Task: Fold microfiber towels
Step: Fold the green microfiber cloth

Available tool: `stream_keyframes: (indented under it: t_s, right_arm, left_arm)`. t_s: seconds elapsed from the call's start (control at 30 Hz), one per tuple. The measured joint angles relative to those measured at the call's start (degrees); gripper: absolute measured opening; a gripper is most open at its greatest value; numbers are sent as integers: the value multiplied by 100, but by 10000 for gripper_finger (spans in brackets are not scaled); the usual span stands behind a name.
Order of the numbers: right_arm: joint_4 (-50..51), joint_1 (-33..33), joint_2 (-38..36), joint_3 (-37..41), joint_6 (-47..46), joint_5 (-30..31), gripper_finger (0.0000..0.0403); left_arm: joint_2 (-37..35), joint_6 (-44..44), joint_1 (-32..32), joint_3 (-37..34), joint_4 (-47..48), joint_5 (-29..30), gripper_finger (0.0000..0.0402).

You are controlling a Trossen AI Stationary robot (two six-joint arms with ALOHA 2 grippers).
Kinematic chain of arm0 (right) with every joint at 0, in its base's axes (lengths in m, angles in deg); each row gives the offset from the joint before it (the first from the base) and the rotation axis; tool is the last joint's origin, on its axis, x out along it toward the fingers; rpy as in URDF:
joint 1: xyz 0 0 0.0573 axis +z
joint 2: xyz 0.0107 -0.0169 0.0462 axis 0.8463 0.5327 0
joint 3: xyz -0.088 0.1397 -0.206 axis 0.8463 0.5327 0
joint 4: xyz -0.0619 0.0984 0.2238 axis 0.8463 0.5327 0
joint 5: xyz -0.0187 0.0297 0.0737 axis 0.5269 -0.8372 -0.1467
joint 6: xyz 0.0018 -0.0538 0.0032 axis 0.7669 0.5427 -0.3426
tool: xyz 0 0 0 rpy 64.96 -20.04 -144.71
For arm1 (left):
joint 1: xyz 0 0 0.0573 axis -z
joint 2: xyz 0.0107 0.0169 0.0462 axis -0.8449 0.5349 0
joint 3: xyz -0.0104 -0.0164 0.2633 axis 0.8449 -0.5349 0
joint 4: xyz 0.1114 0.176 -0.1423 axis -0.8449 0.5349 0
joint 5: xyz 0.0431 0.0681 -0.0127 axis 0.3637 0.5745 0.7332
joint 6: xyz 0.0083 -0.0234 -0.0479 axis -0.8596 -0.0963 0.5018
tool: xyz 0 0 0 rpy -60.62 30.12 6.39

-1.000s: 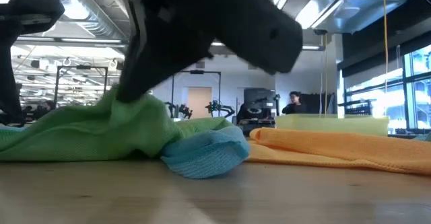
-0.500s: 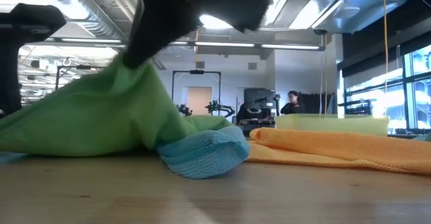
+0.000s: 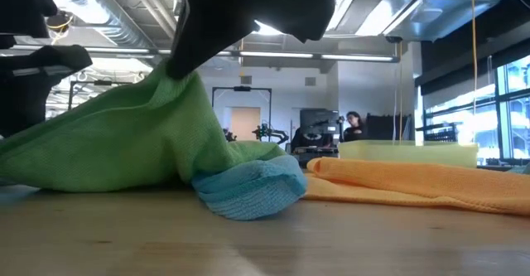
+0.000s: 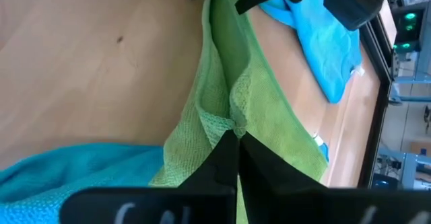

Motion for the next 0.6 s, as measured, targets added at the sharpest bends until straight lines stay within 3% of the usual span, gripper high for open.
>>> stream_keyframes:
  t_s: [0.2, 0.27, 0.4, 0.6]
  right_arm:
    - [67, -2, -2, 0, -84, 4, 7]
    - [184, -2, -2, 0, -203, 6, 7]
    - [334, -2, -2, 2, -347, 4, 7]
    - [726, 4, -50, 4, -665, 16, 7]
  left_arm:
    - [1, 267, -30, -3, 156, 155, 158]
    - [12, 168, -30, -4, 181, 207, 127]
    - [29, 33, -97, 56, 361, 273, 22]
    - [29, 13, -134, 540, 1093, 341, 2]
